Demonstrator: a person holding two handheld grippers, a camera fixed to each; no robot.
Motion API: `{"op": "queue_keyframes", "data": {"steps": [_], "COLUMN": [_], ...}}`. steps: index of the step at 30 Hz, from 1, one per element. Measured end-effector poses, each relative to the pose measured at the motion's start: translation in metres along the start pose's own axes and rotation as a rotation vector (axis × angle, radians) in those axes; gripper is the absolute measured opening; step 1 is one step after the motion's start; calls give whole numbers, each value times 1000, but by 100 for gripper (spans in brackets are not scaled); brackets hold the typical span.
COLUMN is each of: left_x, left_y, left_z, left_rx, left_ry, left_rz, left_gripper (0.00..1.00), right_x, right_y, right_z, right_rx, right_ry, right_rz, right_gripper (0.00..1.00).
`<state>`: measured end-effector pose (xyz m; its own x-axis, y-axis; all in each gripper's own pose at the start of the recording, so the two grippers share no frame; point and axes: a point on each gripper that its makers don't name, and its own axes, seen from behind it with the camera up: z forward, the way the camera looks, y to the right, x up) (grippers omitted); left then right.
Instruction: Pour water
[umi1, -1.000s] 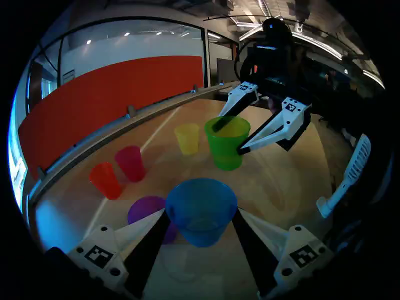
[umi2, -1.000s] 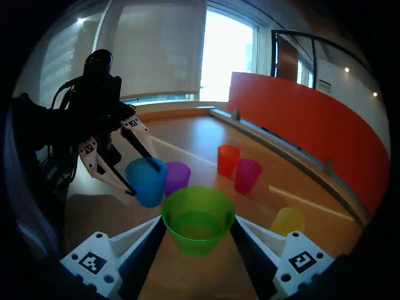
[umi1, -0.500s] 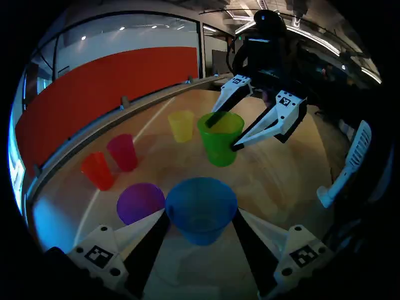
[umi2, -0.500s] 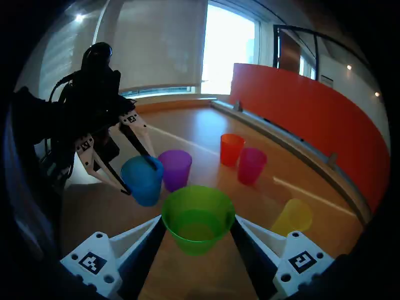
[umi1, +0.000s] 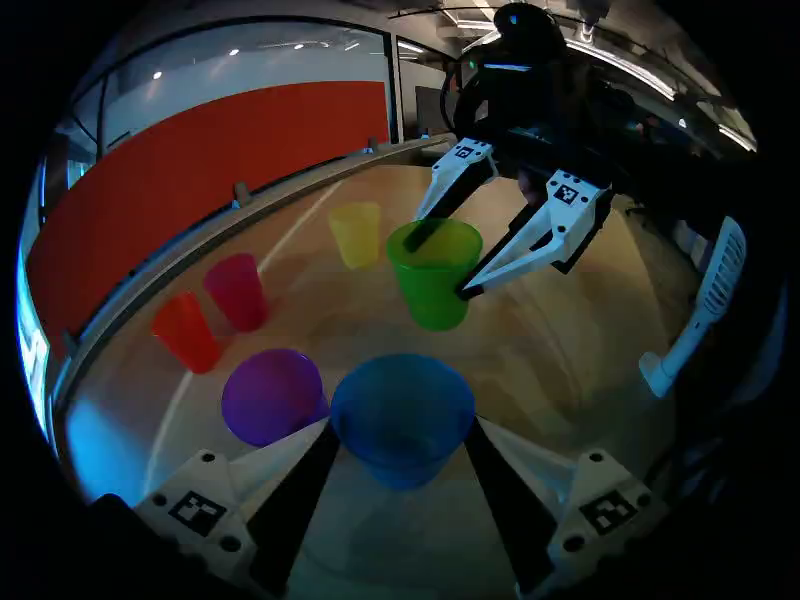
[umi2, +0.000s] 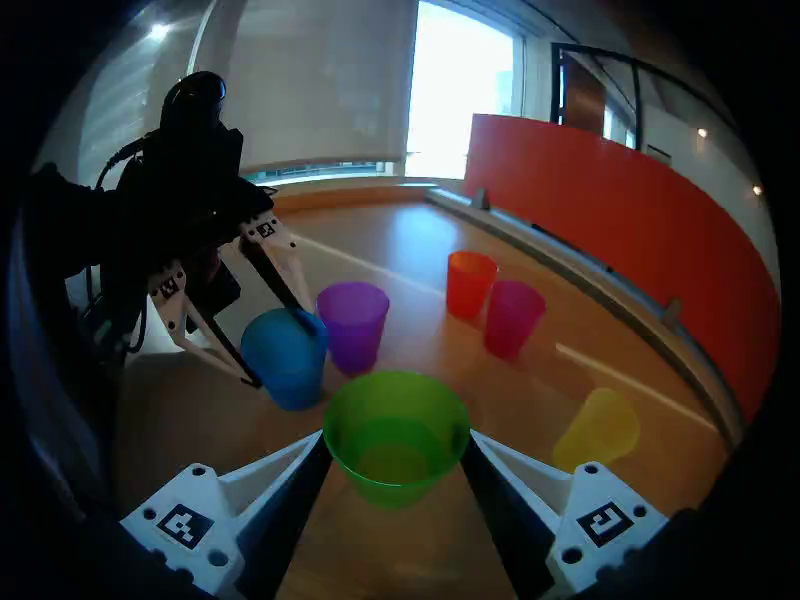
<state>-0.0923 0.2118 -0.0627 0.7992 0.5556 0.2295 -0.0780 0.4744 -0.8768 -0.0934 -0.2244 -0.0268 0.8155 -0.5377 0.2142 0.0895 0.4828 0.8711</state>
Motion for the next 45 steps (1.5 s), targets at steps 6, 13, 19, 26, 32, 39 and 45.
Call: {"op": "queue_keyframes", "data": {"steps": [6, 13, 19, 26, 32, 39, 45], "left_x": [-1, -6, -11, -15, -22, -26, -30], "left_y": [2, 5, 3, 0, 0, 0, -1], "left_z": [2, 4, 4, 4, 5, 5, 4], "left_rx": [-10, -18, -20, -17, -21, -19, -19], "left_ry": [2, 2, -11, -25, -48, -63, -76], "left_rz": [-2, 2, 0, 1, 4, 10, 11], "left_gripper": [86, 87, 86, 87, 86, 87, 87], "right_x": [-3, -9, -14, -21, -26, -29, -30], "right_y": [-1, -1, -3, -1, -1, 0, 1], "right_z": [4, 9, 12, 14, 16, 17, 16], "right_rx": [1, 4, 5, 0, -1, -5, -6], "right_ry": [-3, -14, -26, -43, -53, -55, -54], "right_rz": [3, 5, 3, 2, 7, 14, 31], "right_gripper": [90, 91, 91, 91, 91, 91, 92]}}
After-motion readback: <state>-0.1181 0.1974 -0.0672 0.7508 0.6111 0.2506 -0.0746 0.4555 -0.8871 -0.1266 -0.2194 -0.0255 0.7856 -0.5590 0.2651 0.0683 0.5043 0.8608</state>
